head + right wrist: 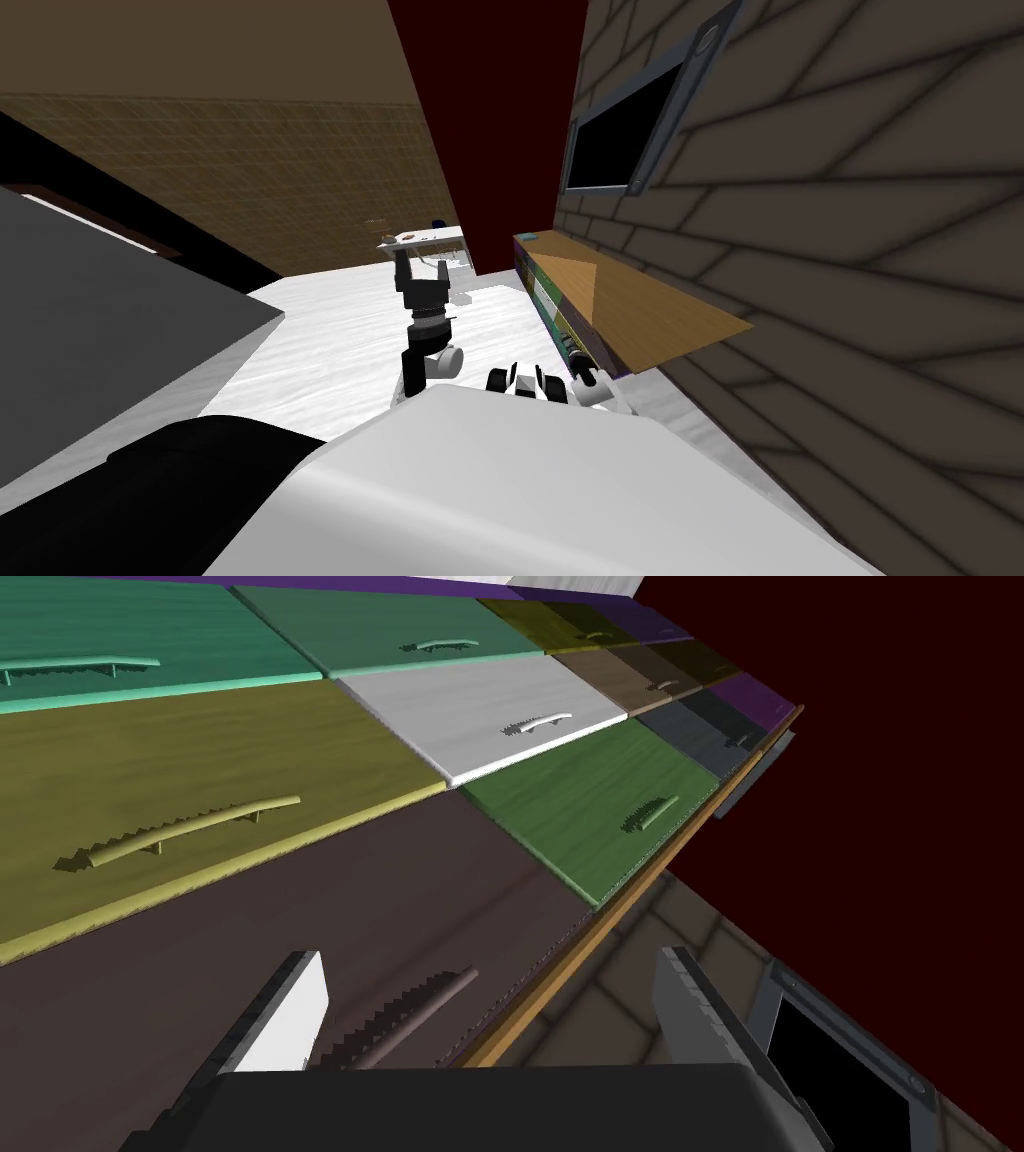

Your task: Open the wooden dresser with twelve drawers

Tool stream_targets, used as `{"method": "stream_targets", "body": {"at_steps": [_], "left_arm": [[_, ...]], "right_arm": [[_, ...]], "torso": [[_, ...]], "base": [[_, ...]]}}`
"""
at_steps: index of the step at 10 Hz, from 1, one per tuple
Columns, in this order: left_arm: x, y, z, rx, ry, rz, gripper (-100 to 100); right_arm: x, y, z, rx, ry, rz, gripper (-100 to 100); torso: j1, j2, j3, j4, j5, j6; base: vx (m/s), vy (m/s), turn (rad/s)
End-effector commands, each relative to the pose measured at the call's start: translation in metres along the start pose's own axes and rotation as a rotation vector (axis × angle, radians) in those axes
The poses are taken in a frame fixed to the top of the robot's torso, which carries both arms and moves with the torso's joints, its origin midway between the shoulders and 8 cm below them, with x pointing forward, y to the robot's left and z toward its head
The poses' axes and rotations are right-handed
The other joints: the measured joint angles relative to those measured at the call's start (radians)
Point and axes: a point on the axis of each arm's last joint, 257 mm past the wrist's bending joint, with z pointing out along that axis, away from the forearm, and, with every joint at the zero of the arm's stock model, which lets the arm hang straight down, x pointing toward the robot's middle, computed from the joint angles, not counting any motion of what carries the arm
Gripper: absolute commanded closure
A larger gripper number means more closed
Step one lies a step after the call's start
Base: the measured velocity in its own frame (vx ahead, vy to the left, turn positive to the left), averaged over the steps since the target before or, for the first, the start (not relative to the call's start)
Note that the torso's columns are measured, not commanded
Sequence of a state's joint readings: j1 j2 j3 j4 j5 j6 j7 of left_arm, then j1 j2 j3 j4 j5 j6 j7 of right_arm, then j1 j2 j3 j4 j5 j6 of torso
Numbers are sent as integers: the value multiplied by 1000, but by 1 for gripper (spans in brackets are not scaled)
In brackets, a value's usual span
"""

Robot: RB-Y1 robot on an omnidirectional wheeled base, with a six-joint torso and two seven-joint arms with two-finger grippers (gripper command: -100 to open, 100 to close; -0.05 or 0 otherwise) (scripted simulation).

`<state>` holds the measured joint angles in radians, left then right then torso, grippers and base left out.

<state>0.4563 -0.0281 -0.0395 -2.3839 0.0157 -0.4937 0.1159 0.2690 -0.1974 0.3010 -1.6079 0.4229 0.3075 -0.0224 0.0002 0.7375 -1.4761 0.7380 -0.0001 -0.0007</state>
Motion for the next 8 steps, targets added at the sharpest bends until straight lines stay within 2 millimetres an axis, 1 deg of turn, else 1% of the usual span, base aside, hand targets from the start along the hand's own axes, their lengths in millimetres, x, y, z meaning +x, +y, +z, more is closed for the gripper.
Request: {"method": "stream_targets", "body": {"at_steps": [1, 2, 3, 4, 5, 6, 7, 8], "left_arm": [[0, 0, 0, 0, 0, 0, 0], [0, 0, 0, 0, 0, 0, 0], [0, 0, 0, 0, 0, 0, 0], [0, 0, 0, 0, 0, 0, 0], [0, 0, 0, 0, 0, 0, 0], [0, 0, 0, 0, 0, 0, 0], [0, 0, 0, 0, 0, 0, 0], [0, 0, 0, 0, 0, 0, 0]], "right_arm": [[22, -32, 6, 106, 34, -84, -100], [28, -50, 5, 150, 45, -90, -100], [27, -54, 4, 166, 45, -90, -100], [40, -76, 5, 221, 71, -153, -100], [39, -82, 3, 244, 70, -154, -100], [39, -86, 3, 259, 69, -154, -100], [48, -107, 1, 313, 92, -219, -100], [48, -116, -2, 346, 91, -221, -100]], "torso": [[0, 0, 0, 0, 0, 1], [1, 0, 0, 0, 0, 0], [0, 0, 0, 0, 0, 1], [-2, 1, 1, 0, 0, 1], [0, 1, 0, 0, 0, 0], [-1, 0, 0, 0, 0, 1], [-1, 1, 1, 0, 0, 1], [1, 0, 0, 0, 0, 0]], "base": [[36, 57, 170], [46, 56, 94], [25, 33, -13], [39, 51, 202], [42, 43, 96], [17, 21, -27], [31, 50, 156], [38, 53, 113]]}}
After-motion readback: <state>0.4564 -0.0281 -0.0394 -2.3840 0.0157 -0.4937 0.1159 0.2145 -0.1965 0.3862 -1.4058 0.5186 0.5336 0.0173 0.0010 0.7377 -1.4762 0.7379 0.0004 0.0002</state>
